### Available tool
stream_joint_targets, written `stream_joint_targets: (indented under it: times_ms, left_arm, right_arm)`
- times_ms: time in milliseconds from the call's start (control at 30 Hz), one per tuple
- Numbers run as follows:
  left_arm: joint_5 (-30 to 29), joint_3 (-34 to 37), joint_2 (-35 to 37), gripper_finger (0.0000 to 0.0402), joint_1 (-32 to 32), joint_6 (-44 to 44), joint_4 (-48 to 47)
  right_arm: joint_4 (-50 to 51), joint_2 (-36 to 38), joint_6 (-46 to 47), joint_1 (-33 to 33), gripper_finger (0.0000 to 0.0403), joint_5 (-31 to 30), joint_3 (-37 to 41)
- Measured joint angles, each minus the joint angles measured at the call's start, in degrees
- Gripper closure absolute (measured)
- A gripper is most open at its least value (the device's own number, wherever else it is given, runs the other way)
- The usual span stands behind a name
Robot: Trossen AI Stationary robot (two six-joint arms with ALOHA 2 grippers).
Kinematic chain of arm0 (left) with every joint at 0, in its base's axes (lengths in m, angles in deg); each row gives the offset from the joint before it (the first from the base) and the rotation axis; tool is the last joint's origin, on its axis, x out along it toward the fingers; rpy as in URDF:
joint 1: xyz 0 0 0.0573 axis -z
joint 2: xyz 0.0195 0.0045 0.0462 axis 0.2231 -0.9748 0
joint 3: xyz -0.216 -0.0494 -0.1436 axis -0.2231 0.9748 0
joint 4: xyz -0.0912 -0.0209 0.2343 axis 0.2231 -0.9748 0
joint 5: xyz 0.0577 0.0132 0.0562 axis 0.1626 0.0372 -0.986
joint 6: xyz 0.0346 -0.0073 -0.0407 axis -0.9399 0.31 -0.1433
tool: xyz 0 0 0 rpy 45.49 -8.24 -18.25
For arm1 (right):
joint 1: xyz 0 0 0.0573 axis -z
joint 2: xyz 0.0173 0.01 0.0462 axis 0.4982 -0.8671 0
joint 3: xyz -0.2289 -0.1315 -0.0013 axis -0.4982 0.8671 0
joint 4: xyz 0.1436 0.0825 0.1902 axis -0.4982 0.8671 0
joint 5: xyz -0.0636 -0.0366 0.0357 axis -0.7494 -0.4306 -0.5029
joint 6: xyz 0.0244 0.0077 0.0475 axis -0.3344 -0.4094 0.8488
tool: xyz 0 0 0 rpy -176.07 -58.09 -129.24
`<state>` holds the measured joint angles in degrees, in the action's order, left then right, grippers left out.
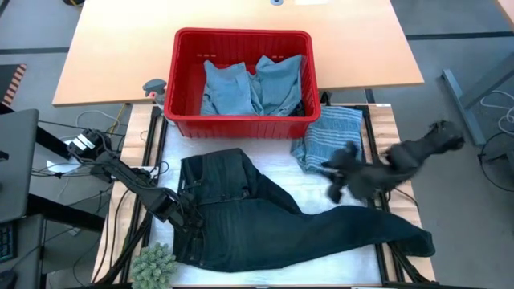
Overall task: Fold Laundry from Bin
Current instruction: Fold the black pants
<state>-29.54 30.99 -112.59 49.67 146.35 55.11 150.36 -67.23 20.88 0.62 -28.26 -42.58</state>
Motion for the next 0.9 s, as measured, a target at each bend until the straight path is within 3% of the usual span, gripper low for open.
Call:
stream_joint_targets:
  times_ms: [167, 400, 633, 900]
  left_arm:
    - [0.1, 0.0, 0.0, 0.0401, 0.0, -0.1, 0.1]
    - [-0.1, 0.0, 0.0, 0.0401, 0.0, -3.1, 0.0]
    - [-0.2, 0.0, 0.0, 0.0401, 0.0, -3.1, 0.0]
    - [-0.5, 0.0, 0.0, 0.0401, 0.0, -4.2, 0.0]
  right_arm:
    - [-9.4, -11.5, -12.5, 12.7, 0.0198, 19.1, 0.1]
    - [-16.7, -25.8, -20.3, 21.8, 0.0168, 34.8, 0.0]
    - [-17.4, -36.2, -22.3, 23.5, 0.0168, 34.8, 0.0]
    - [-18.4, -43.2, -23.4, 22.9, 0.0168, 36.1, 0.0]
